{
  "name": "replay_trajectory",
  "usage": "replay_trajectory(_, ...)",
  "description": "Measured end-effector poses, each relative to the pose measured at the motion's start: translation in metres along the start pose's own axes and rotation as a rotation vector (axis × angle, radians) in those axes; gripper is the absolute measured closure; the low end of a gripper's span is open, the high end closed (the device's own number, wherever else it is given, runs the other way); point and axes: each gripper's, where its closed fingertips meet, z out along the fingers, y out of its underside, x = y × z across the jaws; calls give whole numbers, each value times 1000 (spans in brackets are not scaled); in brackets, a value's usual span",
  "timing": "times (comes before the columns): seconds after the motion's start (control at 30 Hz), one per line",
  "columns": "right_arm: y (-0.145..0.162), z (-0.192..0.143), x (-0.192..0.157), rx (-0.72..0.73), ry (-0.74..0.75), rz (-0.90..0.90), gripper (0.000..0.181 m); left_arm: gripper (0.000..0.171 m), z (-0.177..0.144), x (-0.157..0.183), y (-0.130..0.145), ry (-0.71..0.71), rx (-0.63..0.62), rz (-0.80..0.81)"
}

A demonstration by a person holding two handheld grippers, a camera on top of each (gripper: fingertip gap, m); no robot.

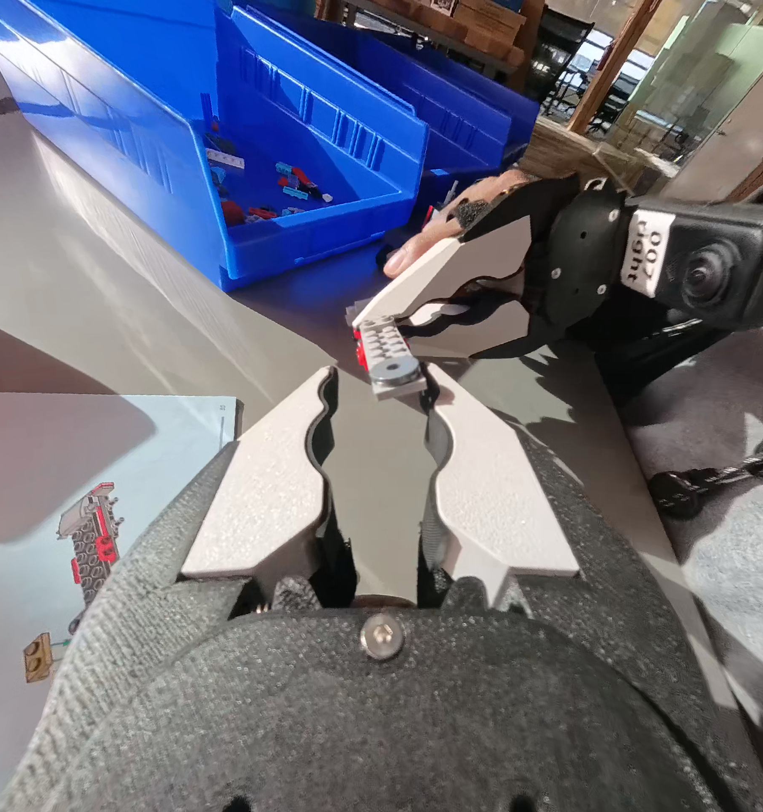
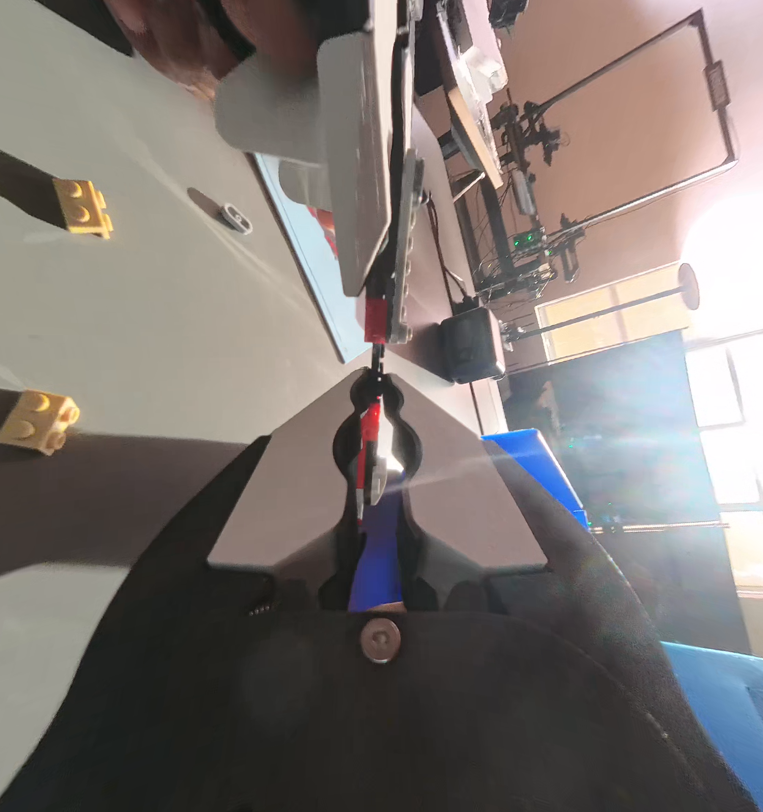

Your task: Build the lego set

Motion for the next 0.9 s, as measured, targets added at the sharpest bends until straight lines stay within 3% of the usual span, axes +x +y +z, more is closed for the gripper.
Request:
replay_trajectory(0.1,-5,-3,5,41,55,-96,175,117,-10,8,-2,116,19,-122)
replay_trajectory(0.2,-13,-8,6,94,107,-235,171,111,-28,27,-18,336,104,-324)
replay_trajectory(0.3,-26,-14,8,170,162,-356,175,116,-34,18,-29,359,173,-441)
replay_trajectory(0.4,-39,-20,8,235,221,-463,174,122,-30,22,-30,426,161,-550)
replay_trajectory(0.5,-49,-24,6,298,248,-525,174,121,-19,34,-21,468,81,-575)
replay_trajectory(0.9,-60,-29,7,395,295,-593,174,150,-14,46,-18,543,78,-632)
